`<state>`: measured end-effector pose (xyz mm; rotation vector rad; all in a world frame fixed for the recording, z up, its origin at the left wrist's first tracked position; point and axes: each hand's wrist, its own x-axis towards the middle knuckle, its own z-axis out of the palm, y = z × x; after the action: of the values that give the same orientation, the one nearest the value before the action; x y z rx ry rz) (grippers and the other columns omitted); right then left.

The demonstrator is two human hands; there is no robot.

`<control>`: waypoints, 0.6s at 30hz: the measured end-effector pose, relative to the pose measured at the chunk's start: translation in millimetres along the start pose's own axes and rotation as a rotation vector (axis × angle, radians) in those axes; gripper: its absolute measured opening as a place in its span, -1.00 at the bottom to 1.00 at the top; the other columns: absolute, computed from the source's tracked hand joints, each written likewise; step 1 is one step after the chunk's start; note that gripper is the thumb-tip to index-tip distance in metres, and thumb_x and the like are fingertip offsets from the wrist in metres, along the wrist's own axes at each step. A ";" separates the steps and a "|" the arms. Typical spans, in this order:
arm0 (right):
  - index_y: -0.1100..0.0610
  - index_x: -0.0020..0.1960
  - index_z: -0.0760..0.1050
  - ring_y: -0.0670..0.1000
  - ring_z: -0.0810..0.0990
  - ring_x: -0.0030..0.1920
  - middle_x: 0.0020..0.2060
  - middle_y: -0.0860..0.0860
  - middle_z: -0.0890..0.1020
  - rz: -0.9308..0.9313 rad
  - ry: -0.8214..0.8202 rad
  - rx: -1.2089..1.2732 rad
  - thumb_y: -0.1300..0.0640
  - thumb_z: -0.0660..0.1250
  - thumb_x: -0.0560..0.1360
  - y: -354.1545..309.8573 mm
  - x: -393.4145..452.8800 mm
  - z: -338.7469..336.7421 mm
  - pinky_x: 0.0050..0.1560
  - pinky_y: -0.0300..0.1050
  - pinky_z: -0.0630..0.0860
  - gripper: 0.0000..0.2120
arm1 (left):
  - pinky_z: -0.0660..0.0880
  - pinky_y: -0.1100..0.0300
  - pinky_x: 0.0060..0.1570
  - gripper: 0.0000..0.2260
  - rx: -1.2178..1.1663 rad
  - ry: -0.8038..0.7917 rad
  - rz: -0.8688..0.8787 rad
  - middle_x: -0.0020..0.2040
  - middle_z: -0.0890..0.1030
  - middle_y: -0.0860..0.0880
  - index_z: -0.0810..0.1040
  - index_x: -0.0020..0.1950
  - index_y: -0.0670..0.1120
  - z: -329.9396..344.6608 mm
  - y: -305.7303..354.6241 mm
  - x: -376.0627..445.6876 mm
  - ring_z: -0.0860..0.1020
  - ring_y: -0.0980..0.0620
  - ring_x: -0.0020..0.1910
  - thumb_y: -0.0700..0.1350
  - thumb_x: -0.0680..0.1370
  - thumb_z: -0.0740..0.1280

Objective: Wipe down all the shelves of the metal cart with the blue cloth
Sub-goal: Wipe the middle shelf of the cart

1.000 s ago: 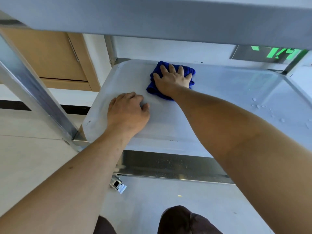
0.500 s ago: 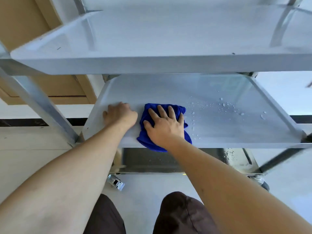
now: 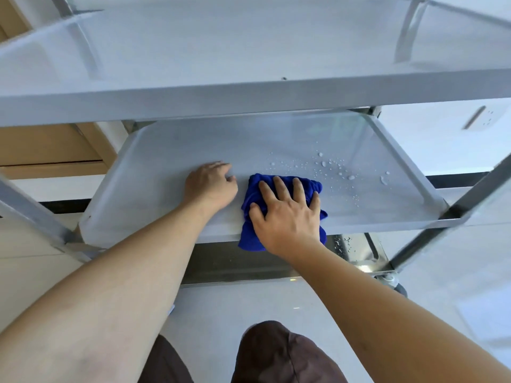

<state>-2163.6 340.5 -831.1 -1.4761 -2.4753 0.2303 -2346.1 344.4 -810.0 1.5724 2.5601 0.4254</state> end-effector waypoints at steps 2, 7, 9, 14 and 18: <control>-0.15 0.57 0.13 0.19 -0.03 0.57 0.59 -0.04 0.16 -0.004 -0.009 -0.015 -0.30 -0.12 0.55 -1.3 10.0 1.2 0.43 0.40 -0.14 -0.38 | 0.34 0.03 0.33 -0.61 0.037 0.043 -0.019 0.41 0.45 0.00 0.50 0.33 0.02 2.1 4.7 -0.7 0.39 -0.06 0.38 -0.01 0.54 0.14; -0.16 0.57 0.11 0.20 -0.03 0.57 0.59 -0.03 0.13 -0.041 -0.053 -0.034 -0.34 -0.13 0.53 -1.9 44.2 5.7 0.42 0.44 -0.15 -0.36 | 0.37 0.00 0.07 -0.67 0.115 0.048 -0.063 0.22 0.49 0.01 0.53 0.19 0.07 2.2 11.0 4.6 0.44 -0.09 0.21 0.02 0.50 0.12; -0.18 0.57 0.10 0.19 -0.04 0.57 0.60 -0.03 0.12 -0.059 -0.064 -0.050 -0.35 -0.14 0.53 -1.5 60.8 7.8 0.42 0.43 -0.16 -0.35 | 0.32 -0.02 0.04 -0.71 0.142 0.097 -0.044 0.18 0.50 0.01 0.54 0.14 0.06 6.5 10.2 4.7 0.43 -0.09 0.18 0.02 0.50 0.12; -0.19 0.54 0.15 0.17 0.02 0.55 0.58 -0.05 0.16 -0.065 -0.042 -0.083 -0.35 -0.13 0.52 -5.7 114.5 15.3 0.41 0.39 -0.07 -0.37 | 0.28 -0.05 0.00 -0.74 0.128 0.211 0.033 0.09 0.53 0.00 0.54 -0.01 0.02 15.9 1.3 10.4 0.43 -0.11 0.11 0.00 0.50 0.07; -0.15 0.49 0.22 0.17 0.11 0.50 0.53 -0.05 0.26 -0.057 -0.025 -0.110 -0.34 -0.11 0.50 -12.3 159.2 22.0 0.38 0.39 0.03 -0.38 | 0.22 -0.03 -0.06 -0.68 0.108 0.259 0.084 0.04 0.54 0.00 0.54 -0.01 0.02 21.2 -2.2 11.8 0.43 -0.12 0.07 0.02 0.45 0.04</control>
<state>-2252.9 474.6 -827.9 -1.4503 -2.5836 0.1044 -2348.3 357.8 -830.2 1.7741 2.7551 0.5402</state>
